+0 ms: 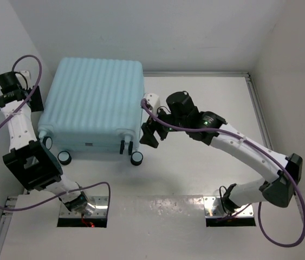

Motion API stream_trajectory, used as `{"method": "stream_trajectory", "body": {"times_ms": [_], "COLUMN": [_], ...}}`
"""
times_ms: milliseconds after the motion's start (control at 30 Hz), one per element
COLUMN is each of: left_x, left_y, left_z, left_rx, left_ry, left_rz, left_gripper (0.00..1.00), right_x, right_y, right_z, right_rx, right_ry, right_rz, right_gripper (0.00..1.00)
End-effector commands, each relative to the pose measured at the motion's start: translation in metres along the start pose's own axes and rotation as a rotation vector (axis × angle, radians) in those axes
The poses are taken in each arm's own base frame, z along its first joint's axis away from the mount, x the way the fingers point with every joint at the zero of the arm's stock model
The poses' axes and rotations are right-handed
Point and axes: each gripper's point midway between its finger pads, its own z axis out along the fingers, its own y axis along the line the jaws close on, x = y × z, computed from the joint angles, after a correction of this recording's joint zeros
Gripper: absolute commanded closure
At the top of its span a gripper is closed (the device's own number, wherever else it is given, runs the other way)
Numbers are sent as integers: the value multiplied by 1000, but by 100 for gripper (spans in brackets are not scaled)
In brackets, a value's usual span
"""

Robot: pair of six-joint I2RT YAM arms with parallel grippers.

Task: Pack the luggage

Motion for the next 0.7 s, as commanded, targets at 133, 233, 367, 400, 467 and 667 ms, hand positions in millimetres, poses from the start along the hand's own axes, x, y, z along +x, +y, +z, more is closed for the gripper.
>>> {"method": "stream_trajectory", "body": {"times_ms": [133,233,367,400,467,667], "left_x": [70,107,149,153,148,80], "left_y": [-31,-65,-122,-149,-183,-307], "left_z": [58,68,62,47,24,-116], "left_rx": [183,262,421,525,671,1146], "left_ry": [154,225,304,286,228,-162], "left_rz": [51,78,89,101,165,288], "left_gripper": [48,52,58,60,62,63], "right_x": [-14,1,26,38,49,86], "right_y": [39,39,39,42,40,20], "right_z": [-47,-52,-58,-61,-62,-66], "right_rx": [-92,-79,-78,-83,-69,53], "right_ry": [-138,-108,-60,-44,-12,31], "right_rz": [-199,-207,-222,-218,-205,-114], "right_gripper": [25,25,29,29,30,30]}}
